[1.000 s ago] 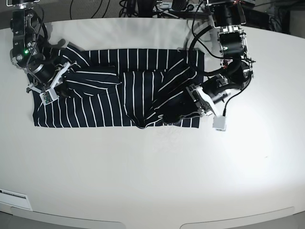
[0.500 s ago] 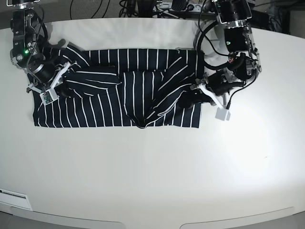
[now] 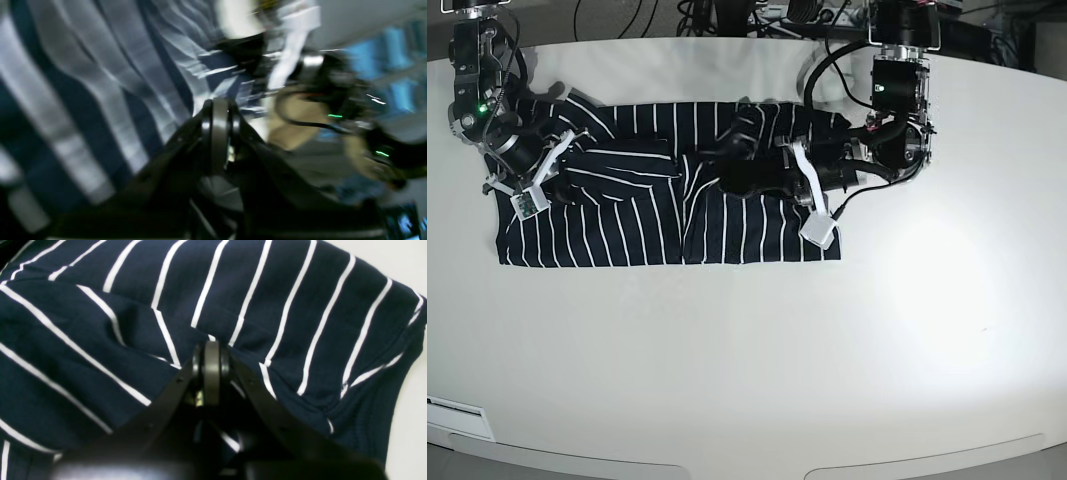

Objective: Fold the T-shirt properly
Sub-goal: 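Fold the strip end with the left gripper over toward the middle, then press the folded end flat with the left gripper near the middle, then grasp the strip end with the right gripper and fold it over the middle, then smooth and tuck the folded bundle with the right gripper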

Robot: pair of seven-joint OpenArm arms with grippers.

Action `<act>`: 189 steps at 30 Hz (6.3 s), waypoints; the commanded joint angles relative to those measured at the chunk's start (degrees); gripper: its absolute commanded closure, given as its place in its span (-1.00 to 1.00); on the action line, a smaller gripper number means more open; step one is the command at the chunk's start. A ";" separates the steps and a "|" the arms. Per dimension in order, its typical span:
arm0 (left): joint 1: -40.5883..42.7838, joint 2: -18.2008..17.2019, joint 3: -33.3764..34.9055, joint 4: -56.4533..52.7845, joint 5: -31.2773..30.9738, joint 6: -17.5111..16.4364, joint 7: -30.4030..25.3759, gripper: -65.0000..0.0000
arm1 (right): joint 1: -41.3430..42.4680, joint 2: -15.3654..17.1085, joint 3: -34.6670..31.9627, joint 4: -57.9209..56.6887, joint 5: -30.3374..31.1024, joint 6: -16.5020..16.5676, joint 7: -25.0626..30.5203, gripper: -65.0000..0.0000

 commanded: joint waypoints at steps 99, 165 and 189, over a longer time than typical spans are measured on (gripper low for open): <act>-5.77 -23.71 1.03 1.46 21.97 3.93 1.92 1.00 | 10.99 -3.63 3.76 -13.81 34.86 4.46 -30.08 0.19; -3.21 -23.56 -9.18 1.44 10.14 0.04 -4.85 -0.05 | 19.28 -12.37 0.31 22.32 57.16 2.71 -38.23 -0.12; -3.21 -23.56 -9.20 1.44 6.36 -1.64 -4.09 1.00 | 15.15 -12.52 -0.63 22.32 48.30 7.10 -39.15 0.02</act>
